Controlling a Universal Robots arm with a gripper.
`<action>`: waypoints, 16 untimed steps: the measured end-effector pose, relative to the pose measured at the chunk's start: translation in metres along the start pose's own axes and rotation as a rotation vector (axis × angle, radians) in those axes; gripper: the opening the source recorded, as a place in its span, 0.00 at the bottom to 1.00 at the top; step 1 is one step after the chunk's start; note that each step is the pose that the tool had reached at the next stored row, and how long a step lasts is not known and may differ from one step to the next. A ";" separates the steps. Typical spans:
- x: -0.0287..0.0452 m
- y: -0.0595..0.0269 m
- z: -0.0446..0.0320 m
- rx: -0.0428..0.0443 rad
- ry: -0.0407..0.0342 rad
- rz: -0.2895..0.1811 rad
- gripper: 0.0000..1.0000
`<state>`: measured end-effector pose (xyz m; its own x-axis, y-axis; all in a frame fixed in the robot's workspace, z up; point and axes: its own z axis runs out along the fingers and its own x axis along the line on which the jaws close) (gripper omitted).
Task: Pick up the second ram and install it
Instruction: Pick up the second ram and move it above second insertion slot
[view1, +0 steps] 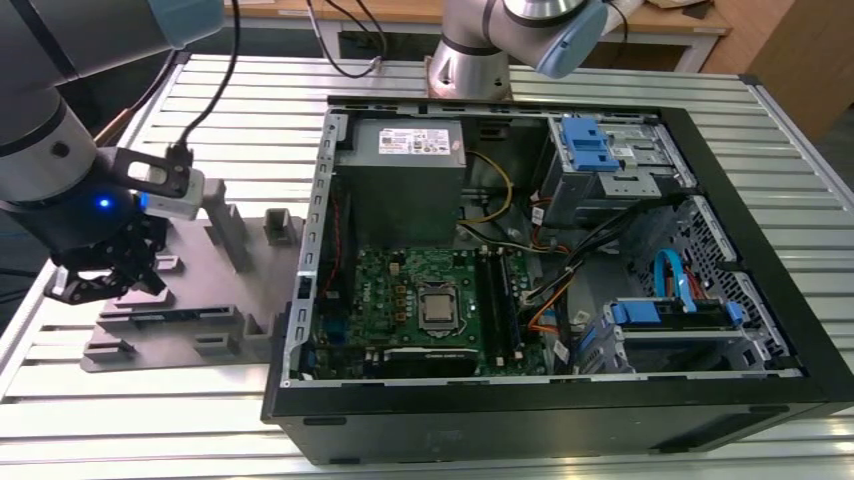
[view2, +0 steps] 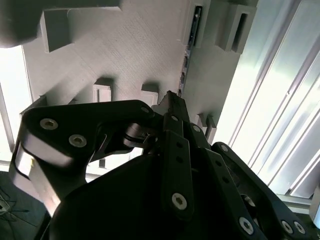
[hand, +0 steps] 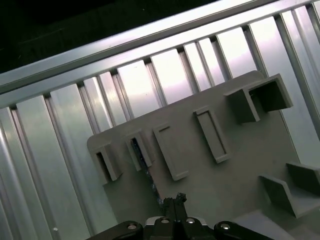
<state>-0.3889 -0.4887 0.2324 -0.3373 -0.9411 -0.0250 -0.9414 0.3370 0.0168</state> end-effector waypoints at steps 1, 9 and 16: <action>0.0000 0.0000 0.0000 -0.0002 0.0002 -0.009 0.07; 0.0000 0.0000 0.0000 -0.0018 0.0012 -0.073 0.07; 0.0000 0.0000 0.0000 -0.0030 0.0020 -0.121 0.07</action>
<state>-0.3889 -0.4887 0.2324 -0.2213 -0.9749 -0.0250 -0.9751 0.2209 0.0168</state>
